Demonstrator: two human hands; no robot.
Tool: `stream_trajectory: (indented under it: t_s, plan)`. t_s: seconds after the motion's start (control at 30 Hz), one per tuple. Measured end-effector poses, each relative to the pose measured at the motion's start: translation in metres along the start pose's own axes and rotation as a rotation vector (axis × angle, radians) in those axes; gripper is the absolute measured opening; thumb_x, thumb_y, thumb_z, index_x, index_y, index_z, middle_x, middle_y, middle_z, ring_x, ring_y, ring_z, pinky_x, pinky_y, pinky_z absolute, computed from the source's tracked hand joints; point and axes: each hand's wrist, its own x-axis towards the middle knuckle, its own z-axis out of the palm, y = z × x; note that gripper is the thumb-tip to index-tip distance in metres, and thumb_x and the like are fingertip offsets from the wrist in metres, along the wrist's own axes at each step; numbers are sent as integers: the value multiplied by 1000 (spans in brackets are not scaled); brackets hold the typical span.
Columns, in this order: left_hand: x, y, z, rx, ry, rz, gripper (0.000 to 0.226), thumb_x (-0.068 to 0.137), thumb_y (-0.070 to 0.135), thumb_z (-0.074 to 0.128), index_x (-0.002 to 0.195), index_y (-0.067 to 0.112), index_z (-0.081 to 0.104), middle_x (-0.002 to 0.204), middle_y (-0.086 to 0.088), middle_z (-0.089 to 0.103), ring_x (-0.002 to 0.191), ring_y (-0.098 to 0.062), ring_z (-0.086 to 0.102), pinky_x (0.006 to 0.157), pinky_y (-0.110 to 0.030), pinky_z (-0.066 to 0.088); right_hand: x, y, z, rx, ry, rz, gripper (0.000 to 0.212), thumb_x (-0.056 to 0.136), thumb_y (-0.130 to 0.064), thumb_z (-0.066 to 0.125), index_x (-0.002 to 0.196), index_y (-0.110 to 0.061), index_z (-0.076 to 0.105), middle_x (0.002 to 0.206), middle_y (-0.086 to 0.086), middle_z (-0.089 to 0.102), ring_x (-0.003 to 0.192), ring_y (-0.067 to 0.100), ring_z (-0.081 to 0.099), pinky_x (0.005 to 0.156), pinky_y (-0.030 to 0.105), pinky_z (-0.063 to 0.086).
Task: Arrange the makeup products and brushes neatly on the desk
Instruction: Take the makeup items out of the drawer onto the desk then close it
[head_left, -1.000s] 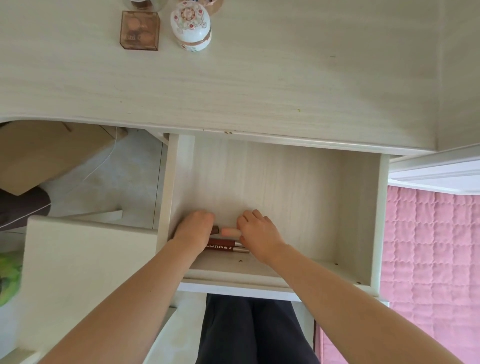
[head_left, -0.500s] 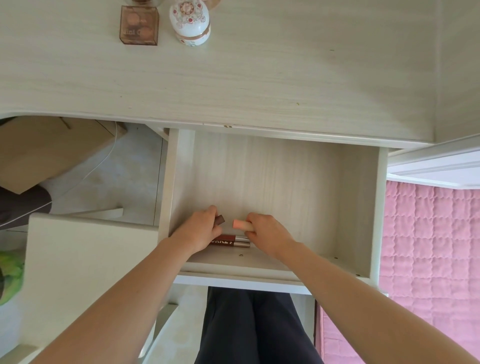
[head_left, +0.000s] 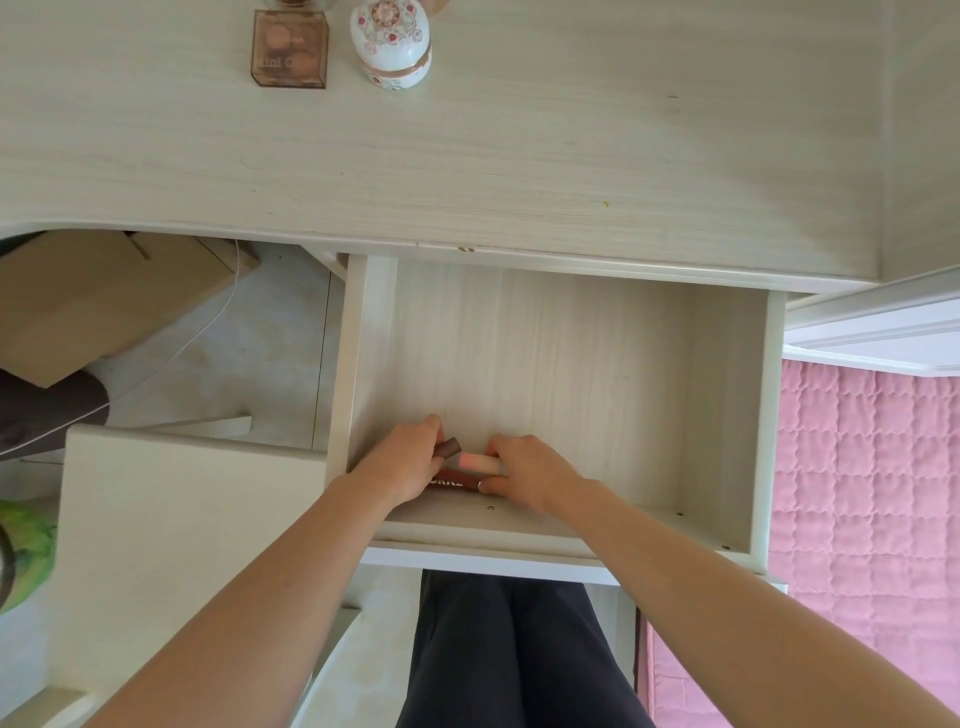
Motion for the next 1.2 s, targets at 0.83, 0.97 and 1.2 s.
stream_trajectory:
  t_s: [0.83,0.97,1.2]
  plan:
    - [10,27,2,169,-277,-9,27,96,29,51,111,9,59,107,-10,62,96,-25,58,72,-28,40,-55,62,-68,1021,-404,174,44,86,-2,63,125,-18,49,110,10,69,101,25,68,90,40,54]
    - [14,30,3,229,-363,-19,29,92,32,57,105,7,63,94,-7,61,81,-22,54,64,-27,37,-53,58,-66,1124,-406,142,50,82,0,62,127,-9,43,109,12,68,101,27,67,87,40,55]
    - [15,30,1,260,-369,15,25,91,27,60,106,7,59,107,-12,62,93,-26,57,72,-29,39,-46,48,-62,1149,-328,130,45,76,-10,70,115,-9,48,100,13,68,92,26,67,90,45,46]
